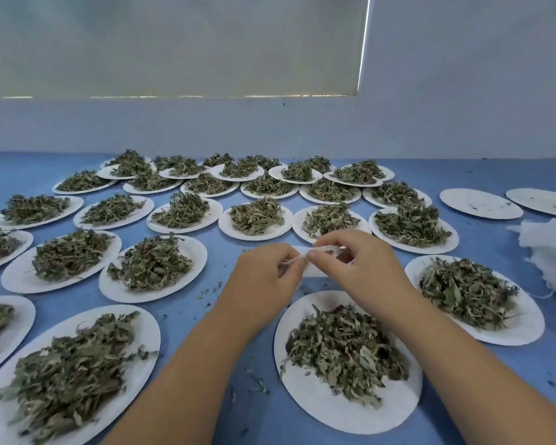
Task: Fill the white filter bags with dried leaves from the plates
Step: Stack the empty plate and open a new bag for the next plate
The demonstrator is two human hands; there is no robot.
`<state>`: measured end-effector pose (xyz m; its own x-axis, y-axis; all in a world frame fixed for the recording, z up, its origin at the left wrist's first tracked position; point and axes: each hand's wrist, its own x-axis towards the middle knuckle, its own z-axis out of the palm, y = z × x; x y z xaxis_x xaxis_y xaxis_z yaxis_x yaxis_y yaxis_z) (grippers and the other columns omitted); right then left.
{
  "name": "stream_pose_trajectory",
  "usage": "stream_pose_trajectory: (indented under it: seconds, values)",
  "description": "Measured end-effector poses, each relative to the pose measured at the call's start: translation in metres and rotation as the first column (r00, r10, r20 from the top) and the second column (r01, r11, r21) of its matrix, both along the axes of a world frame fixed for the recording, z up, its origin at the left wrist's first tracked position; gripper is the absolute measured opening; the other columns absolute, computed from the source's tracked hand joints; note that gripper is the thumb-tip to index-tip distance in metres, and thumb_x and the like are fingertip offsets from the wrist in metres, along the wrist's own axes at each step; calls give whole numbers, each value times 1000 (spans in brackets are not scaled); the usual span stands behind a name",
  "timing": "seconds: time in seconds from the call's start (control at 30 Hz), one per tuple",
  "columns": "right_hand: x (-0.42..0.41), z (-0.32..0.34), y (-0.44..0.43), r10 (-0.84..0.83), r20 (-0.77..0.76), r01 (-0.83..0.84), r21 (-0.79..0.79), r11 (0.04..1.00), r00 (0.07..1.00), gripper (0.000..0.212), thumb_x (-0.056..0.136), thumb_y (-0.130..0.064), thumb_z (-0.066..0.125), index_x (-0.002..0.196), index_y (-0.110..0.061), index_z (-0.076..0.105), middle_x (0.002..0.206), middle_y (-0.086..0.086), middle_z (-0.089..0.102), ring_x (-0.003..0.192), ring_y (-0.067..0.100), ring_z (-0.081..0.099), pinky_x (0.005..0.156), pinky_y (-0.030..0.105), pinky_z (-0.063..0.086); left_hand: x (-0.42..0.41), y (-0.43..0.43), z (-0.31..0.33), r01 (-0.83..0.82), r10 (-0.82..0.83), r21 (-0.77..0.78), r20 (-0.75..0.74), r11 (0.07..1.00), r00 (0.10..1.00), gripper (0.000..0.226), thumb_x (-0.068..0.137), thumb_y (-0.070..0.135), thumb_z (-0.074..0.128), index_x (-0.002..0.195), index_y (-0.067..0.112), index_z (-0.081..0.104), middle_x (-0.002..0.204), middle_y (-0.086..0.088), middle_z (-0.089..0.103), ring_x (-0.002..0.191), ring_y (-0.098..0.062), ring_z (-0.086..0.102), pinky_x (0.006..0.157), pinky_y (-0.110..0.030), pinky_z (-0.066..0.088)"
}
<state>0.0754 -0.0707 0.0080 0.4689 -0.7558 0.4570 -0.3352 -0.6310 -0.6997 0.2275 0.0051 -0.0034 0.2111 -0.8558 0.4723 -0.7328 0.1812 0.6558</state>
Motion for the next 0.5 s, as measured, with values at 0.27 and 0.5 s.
stream_pose_trajectory:
  seconds: [0.27, 0.5]
  values:
    - [6, -3, 0, 22, 211, -68, 216, 974, 977, 9, 86, -27, 64, 79, -29, 68, 61, -19, 57, 50, -2, 45, 47, 10, 38, -11, 3, 3, -78, 78, -48, 3, 996, 997, 23, 86, 22, 70, 66, 25, 59, 52, 16, 53, 55, 7, 51, 52, -7, 34]
    - [4, 1, 0, 47, 242, -120, 297, 947, 969, 22, 80, -9, 69, 88, -30, 68, 85, -10, 65, 69, 1, 58, 62, 17, 49, -10, 2, 3, -134, 139, 45, -133, 990, 981, 20, 82, 25, 73, 66, 22, 61, 58, 3, 62, 53, -12, 56, 56, -33, 48]
